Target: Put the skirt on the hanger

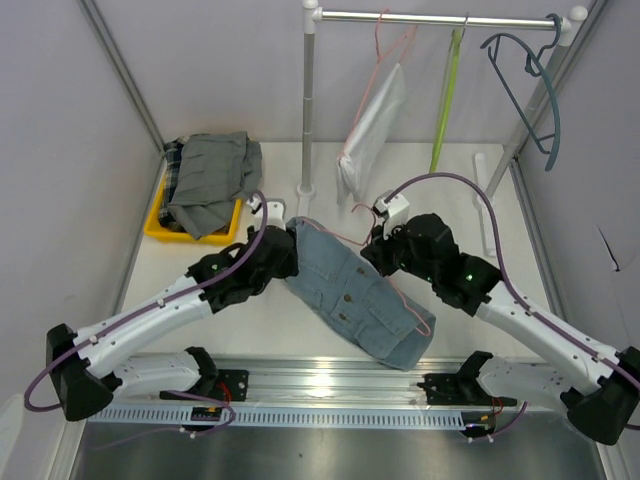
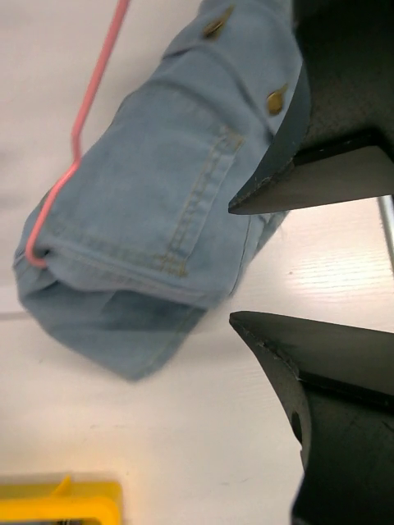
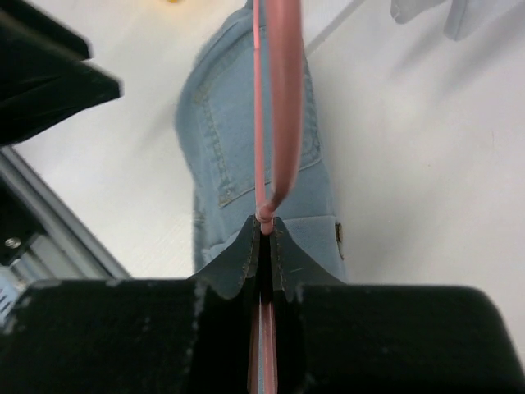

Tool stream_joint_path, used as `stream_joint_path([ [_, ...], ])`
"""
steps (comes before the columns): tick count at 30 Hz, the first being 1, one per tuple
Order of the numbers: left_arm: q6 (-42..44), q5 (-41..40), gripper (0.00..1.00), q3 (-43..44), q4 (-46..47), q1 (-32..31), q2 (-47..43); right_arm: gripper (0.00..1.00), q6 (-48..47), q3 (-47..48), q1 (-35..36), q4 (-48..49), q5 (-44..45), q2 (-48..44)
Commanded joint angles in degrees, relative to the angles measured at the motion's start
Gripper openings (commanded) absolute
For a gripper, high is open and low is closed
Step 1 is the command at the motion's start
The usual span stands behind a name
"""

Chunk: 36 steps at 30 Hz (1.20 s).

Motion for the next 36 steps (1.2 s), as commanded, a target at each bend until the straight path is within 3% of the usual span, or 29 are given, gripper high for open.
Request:
stream_joint_path([
  [1,1.4,-0.7,0.56,6.3,2.0,2.9,0.5,0.0,2.1,6.1,1.0,-4.5,-0.9,-4.1],
  [9,6.8,3.7,0.57,14.5,5.0,3.5,1.3,0.0,5.9,20.1,1.1,-17.4,0.2,-9.5],
  [14,9.1,6.8,0.57,21.7,3.5,3.5,4.3,0.0,9.6,33.0,1.0,-31.1,7.7,-6.5],
  [22,8.4,11.0,0.57,22.7,2.4,3.5,3.5,0.0,12.5,52.8,1.1,-47.1,14.6,-0.9],
  [27,8.1,11.8,0.57,22.4,1.8,3.5,2.1,0.0,12.4,62.2,1.0,-52.4,18.6,2.8],
  [36,8.0,12.2,0.57,20.4,0.8,3.5,0.4,0.0,11.1,68.4,0.9,-51.7,21.4,7.5],
])
